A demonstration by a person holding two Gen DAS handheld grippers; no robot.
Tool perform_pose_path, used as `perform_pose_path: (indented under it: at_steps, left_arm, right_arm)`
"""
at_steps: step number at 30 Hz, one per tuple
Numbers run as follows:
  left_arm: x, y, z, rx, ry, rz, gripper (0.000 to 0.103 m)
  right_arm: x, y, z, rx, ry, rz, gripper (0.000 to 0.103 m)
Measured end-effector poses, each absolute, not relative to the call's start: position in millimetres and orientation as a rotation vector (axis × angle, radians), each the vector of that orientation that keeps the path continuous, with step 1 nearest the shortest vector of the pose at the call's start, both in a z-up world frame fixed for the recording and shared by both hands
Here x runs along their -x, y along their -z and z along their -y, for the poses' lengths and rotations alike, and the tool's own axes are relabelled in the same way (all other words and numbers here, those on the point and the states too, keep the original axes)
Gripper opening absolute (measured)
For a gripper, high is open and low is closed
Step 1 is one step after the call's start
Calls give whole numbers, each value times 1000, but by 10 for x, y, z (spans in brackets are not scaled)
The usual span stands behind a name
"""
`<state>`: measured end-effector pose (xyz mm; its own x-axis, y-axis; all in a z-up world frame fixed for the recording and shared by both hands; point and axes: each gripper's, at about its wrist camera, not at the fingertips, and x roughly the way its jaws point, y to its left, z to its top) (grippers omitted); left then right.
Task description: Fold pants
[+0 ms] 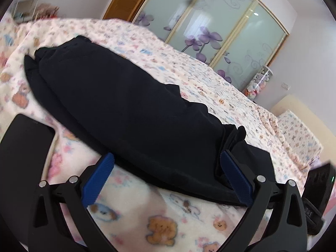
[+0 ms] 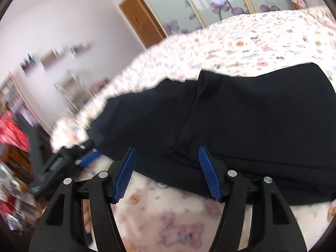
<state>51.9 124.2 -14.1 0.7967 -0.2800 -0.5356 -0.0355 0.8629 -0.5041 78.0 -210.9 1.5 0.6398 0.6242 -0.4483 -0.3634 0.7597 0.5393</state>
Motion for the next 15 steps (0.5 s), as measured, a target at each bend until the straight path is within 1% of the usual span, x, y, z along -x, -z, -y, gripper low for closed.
perform_pose_path:
  at_steps: [1, 4, 8, 12, 15]
  left_arm:
    - [-523, 140, -1333, 563, 134, -666, 101]
    - [-599, 176, -1537, 649, 93, -758, 101]
    - [-641, 175, -1642, 716, 97, -873, 101]
    - [-657, 213, -1657, 820, 137, -955, 101]
    - [-857, 263, -1680, 839, 125, -1029, 101]
  right_arm:
    - [-748, 2, 2177, -454, -589, -640, 71]
    - [-712, 116, 2353, -569, -611, -595, 72]
    - [-770, 252, 2507, -678, -618, -603, 72]
    - [-798, 315, 2609, -742, -639, -586, 72]
    - [-813, 340, 2602, -759, -649, -578, 72]
